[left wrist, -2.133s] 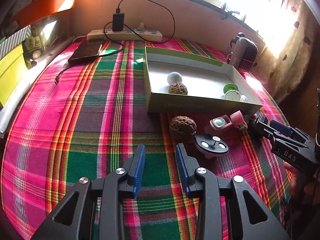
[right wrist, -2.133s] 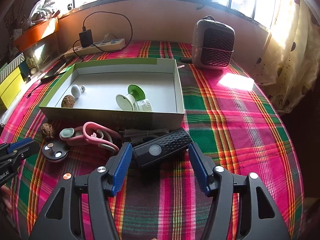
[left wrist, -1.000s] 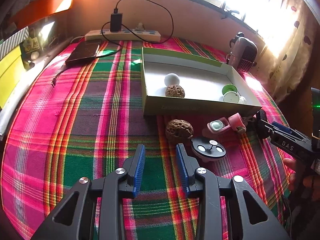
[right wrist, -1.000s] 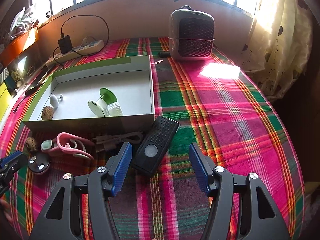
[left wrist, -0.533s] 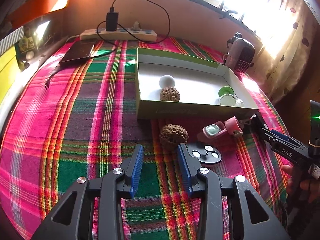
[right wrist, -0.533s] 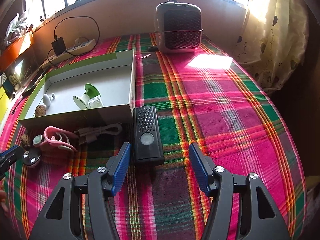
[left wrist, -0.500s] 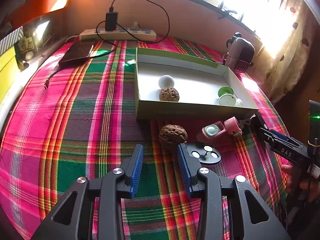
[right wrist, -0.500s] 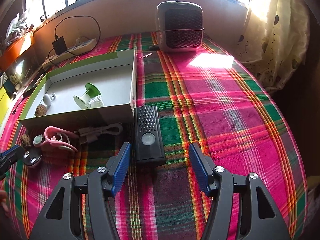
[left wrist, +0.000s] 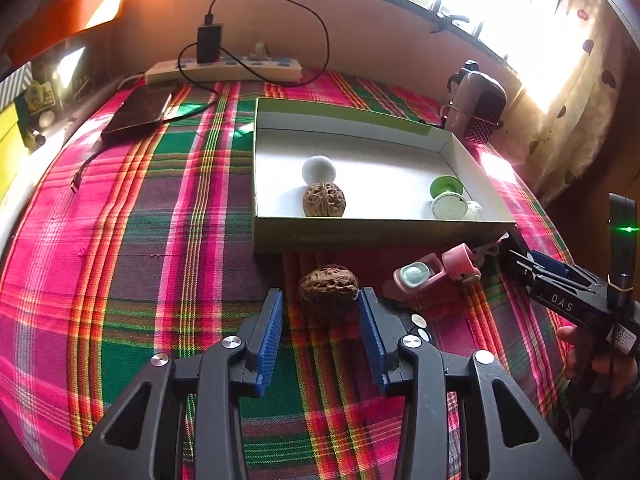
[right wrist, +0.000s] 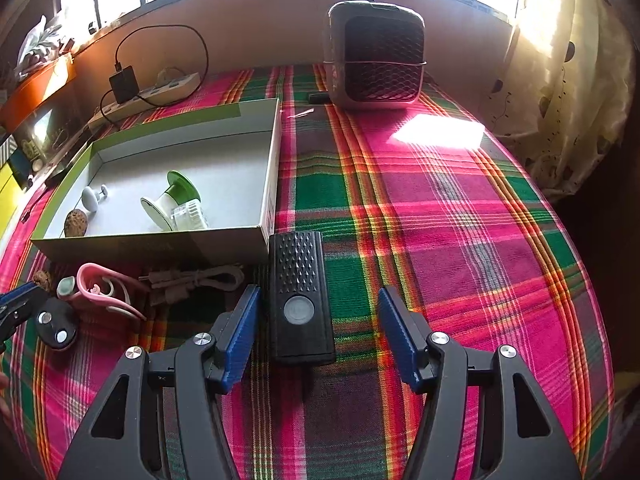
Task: Organize objects
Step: 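Grasp the second walnut with the left tool while the right tool grasps the black remote, then lift the walnut and black remote and carry both over the tray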
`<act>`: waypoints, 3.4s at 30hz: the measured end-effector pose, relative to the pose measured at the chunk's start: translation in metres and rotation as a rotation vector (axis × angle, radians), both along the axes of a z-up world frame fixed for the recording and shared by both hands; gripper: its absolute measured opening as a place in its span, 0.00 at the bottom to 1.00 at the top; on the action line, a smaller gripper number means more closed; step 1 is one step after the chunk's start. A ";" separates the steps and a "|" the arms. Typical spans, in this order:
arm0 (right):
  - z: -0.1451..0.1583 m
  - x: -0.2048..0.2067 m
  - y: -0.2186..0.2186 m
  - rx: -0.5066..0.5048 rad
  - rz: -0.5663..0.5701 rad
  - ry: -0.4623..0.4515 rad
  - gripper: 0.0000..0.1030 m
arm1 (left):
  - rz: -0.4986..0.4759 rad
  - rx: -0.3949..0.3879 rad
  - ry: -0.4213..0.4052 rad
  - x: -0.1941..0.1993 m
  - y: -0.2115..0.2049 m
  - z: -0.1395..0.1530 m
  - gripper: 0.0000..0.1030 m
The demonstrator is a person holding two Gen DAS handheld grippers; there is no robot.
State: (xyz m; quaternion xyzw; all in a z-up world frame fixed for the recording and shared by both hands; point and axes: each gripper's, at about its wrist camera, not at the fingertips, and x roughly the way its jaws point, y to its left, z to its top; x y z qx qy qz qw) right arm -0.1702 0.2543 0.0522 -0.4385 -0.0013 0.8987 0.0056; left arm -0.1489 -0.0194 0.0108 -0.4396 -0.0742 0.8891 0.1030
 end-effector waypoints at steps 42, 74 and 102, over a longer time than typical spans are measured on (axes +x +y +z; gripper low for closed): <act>0.000 -0.002 0.005 -0.007 -0.006 0.006 0.51 | 0.034 -0.044 0.005 -0.011 0.002 -0.005 0.28; 0.002 0.000 0.004 -0.005 -0.003 0.014 0.28 | 0.041 -0.050 0.007 -0.010 0.003 -0.004 0.28; 0.040 0.010 0.000 -0.024 0.034 0.080 0.28 | 0.017 -0.085 0.092 -0.004 0.009 0.035 0.28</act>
